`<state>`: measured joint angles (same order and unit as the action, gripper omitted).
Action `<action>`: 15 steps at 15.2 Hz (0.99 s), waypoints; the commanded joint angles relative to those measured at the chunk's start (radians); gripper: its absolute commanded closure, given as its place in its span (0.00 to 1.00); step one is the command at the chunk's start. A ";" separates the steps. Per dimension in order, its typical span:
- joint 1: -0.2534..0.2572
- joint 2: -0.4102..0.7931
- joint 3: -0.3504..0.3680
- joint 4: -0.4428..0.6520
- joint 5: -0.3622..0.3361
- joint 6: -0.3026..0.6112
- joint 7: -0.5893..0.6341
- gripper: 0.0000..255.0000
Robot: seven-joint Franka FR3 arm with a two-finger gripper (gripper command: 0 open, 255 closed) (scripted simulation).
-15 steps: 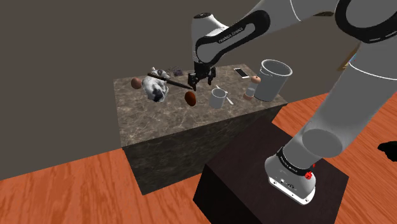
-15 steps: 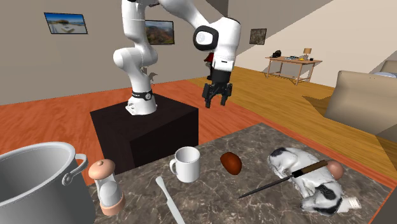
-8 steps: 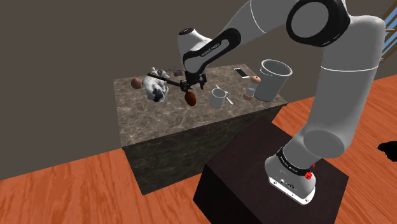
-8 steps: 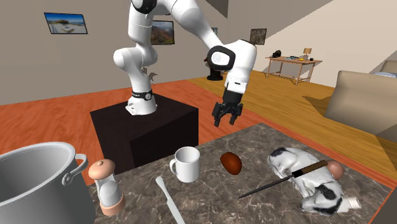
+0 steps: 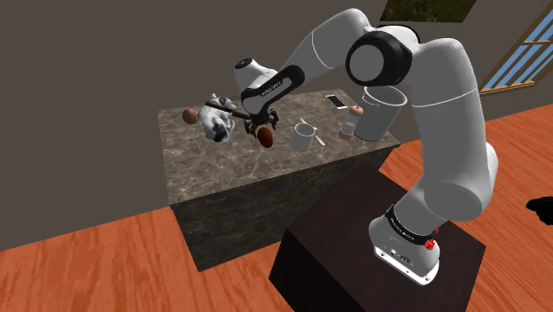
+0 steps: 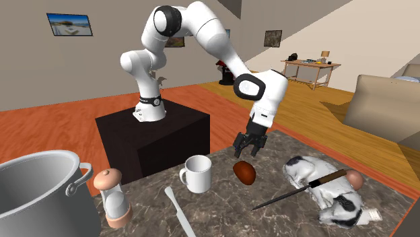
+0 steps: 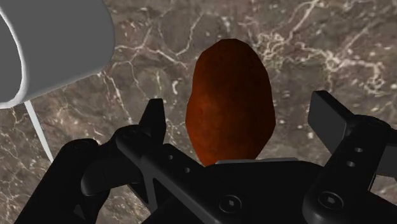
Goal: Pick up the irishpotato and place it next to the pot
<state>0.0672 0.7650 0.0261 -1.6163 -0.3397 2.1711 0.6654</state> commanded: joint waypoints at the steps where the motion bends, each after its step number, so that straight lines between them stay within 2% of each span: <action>1: 0.002 0.053 -0.009 0.052 -0.005 -0.004 0.006 0.00; 8: -0.007 0.102 -0.019 0.043 -0.015 0.056 0.012 0.00; 15: -0.007 0.102 -0.019 0.043 -0.015 0.055 0.012 0.00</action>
<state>0.0600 0.8675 0.0070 -1.5731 -0.3550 2.2265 0.6774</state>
